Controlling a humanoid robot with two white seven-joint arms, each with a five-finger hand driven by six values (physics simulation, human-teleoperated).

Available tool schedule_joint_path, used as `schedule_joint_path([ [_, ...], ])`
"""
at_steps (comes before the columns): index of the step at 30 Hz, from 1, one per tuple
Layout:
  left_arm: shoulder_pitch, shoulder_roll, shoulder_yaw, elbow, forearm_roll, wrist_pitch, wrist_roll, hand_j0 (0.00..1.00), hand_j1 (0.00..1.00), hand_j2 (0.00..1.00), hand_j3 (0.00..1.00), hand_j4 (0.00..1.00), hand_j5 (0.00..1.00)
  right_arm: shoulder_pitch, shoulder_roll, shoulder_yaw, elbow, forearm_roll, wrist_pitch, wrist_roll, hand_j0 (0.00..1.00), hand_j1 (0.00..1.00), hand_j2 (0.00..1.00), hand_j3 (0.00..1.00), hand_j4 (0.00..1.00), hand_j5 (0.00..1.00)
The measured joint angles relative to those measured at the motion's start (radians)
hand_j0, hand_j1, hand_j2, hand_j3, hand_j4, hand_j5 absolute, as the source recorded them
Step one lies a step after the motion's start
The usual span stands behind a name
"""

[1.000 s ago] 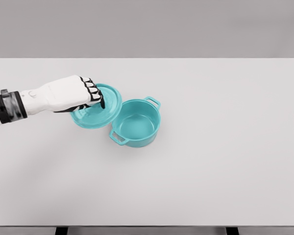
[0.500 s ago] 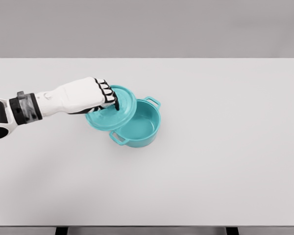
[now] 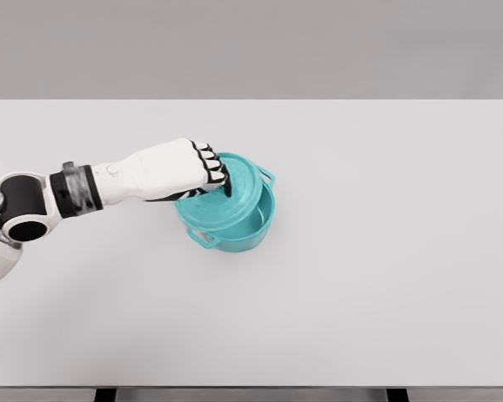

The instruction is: Cover the pot with left arm

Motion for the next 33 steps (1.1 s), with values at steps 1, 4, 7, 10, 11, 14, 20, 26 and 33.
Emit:
schedule_joint_path([
  [1,0.0,-0.006,0.0,0.002,-0.004,0.0,0.0,0.54,0.54,0.54,0.54,0.54,0.54,0.0,0.0,0.0,0.0,0.0,0.0,0.0,1.0,1.0,1.0,1.0,1.0,1.0],
  [4,0.0,-0.027,-0.001,0.015,-0.02,0.0,0.0,0.54,0.54,0.54,0.54,0.54,0.54,0.0,0.0,0.0,0.0,0.0,0.0,0.0,1.0,1.0,1.0,1.0,1.0,1.0],
  [7,-0.002,-0.05,-0.001,0.031,-0.048,0.0,0.0,0.54,0.54,0.54,0.54,0.54,0.54,0.0,0.0,0.0,0.0,0.0,0.0,0.0,1.0,1.0,1.0,1.0,1.0,1.0],
  [10,-0.002,-0.071,-0.002,0.045,-0.06,0.0,0.0,0.54,0.54,0.54,0.54,0.54,0.54,0.0,0.0,0.0,0.0,0.0,0.0,0.0,1.0,1.0,1.0,1.0,1.0,1.0],
  [11,-0.002,-0.075,-0.002,0.047,-0.062,0.0,0.0,0.54,0.54,0.54,0.54,0.54,0.54,0.0,0.0,0.0,0.0,0.0,0.0,0.0,1.0,1.0,1.0,1.0,1.0,1.0],
  [14,-0.002,-0.083,-0.01,0.054,-0.069,0.0,0.0,0.55,0.55,0.55,0.55,0.55,0.55,0.0,0.0,0.0,0.0,0.0,0.0,0.0,1.0,1.0,1.0,1.0,1.0,1.0],
  [20,-0.002,-0.095,-0.018,0.067,-0.076,0.0,0.0,0.55,0.55,0.55,0.55,0.55,0.55,0.0,0.0,0.0,0.0,0.0,0.0,0.0,1.0,1.0,1.0,1.0,1.0,1.0],
  [26,0.0,-0.099,-0.019,0.083,-0.077,0.0,0.0,0.56,0.56,0.56,0.56,0.56,0.56,0.0,0.0,0.0,0.0,0.0,0.0,0.0,1.0,1.0,1.0,1.0,1.0,1.0],
  [33,0.0,-0.099,-0.019,0.09,-0.077,0.0,0.0,0.58,0.58,0.58,0.58,0.58,0.58,0.0,0.0,0.0,0.0,0.0,0.0,0.0,1.0,1.0,1.0,1.0,1.0,1.0],
])
